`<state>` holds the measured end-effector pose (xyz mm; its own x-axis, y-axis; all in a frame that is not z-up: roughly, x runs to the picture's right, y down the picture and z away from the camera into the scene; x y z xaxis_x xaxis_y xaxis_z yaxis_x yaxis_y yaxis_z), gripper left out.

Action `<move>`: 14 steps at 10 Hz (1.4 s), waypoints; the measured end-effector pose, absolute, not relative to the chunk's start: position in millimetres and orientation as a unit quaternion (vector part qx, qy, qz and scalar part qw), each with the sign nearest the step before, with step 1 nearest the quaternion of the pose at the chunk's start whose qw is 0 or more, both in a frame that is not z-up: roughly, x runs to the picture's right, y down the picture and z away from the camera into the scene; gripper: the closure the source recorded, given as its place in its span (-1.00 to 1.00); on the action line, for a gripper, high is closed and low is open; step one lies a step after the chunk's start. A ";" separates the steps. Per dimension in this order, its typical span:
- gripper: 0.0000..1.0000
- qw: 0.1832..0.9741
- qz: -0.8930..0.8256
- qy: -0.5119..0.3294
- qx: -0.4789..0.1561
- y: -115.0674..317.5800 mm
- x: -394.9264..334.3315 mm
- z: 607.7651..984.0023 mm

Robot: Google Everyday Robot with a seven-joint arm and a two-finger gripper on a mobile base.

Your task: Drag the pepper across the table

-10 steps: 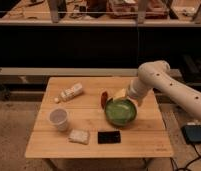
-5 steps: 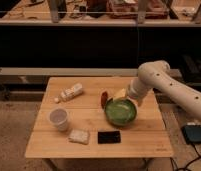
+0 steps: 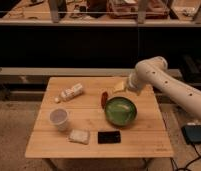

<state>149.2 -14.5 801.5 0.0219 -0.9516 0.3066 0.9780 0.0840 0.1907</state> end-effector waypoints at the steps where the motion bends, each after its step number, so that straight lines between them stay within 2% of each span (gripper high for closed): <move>1: -0.60 0.707 -0.687 -0.163 -0.025 -30.2 145.9 809.6; 2: -0.60 0.701 -0.697 -0.149 -0.017 -43.3 142.0 815.5; 6: -0.60 0.697 -0.702 -0.146 -0.016 -44.1 141.5 817.6; 10: -0.60 0.643 -0.742 -0.189 -0.020 -15.4 76.9 844.9; 14: -0.60 0.611 -0.766 -0.195 -0.043 4.0 51.5 884.2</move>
